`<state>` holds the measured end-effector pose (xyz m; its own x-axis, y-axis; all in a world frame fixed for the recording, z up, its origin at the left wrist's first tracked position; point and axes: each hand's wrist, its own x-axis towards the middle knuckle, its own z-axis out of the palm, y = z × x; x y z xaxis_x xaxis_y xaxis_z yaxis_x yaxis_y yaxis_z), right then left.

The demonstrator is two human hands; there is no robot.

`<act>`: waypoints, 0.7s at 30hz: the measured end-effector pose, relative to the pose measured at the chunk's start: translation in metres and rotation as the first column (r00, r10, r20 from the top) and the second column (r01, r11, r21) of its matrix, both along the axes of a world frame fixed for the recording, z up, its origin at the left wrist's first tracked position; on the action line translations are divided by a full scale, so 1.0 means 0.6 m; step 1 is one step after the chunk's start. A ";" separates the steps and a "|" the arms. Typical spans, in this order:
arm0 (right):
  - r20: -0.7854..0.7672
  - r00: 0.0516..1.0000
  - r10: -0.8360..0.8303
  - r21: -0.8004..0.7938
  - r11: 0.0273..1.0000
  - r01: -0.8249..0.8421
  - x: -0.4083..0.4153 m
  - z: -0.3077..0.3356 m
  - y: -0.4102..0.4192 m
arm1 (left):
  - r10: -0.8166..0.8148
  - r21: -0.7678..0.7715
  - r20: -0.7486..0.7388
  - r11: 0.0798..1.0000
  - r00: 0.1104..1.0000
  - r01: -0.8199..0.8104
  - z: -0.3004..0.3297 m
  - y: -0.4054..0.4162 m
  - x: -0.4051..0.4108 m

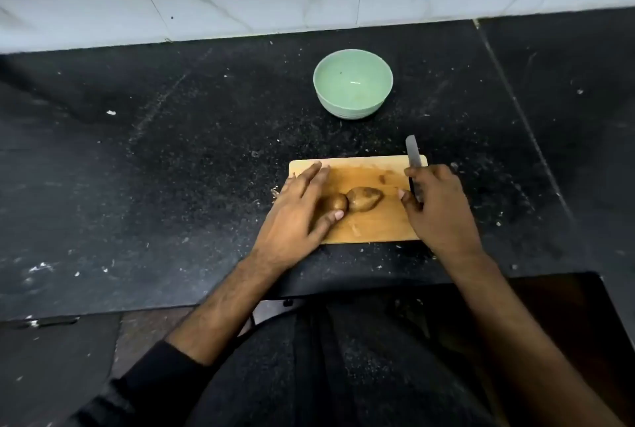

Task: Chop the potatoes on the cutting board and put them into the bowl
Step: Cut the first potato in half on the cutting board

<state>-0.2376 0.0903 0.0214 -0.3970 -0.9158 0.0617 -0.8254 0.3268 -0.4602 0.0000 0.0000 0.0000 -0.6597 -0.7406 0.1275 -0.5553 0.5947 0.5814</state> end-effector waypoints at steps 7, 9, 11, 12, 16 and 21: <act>0.033 0.998 -0.062 0.184 0.981 0.055 -0.003 -0.009 0.002 | -0.077 0.003 0.045 0.997 0.996 0.076 -0.010 -0.004 -0.017; 0.026 0.997 -0.076 0.194 0.979 0.069 -0.001 -0.010 0.002 | -0.070 0.025 0.038 0.997 0.997 0.069 -0.013 -0.007 -0.020; 0.025 0.995 -0.095 0.187 0.978 0.088 0.001 -0.010 0.001 | -0.048 0.073 0.017 0.996 0.999 0.046 -0.016 -0.010 -0.022; 0.031 0.993 -0.112 0.183 0.978 0.104 0.001 -0.011 0.000 | -0.040 0.094 0.004 0.995 0.999 0.040 -0.018 -0.010 -0.022; 0.150 0.973 -0.175 0.119 0.980 0.158 0.001 -0.012 -0.004 | -0.013 0.117 -0.033 0.993 0.999 0.017 -0.024 -0.011 -0.018; 0.204 0.973 -0.111 -0.034 0.992 0.121 0.016 -0.009 -0.004 | 0.049 0.190 -0.092 0.981 0.995 -0.031 -0.032 -0.006 -0.017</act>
<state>-0.2283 0.0880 0.0158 -0.5087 -0.8609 0.0099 -0.6717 0.3897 -0.6300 -0.0102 -0.0038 -0.0191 -0.6206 -0.7828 0.0443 -0.5128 0.4480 0.7323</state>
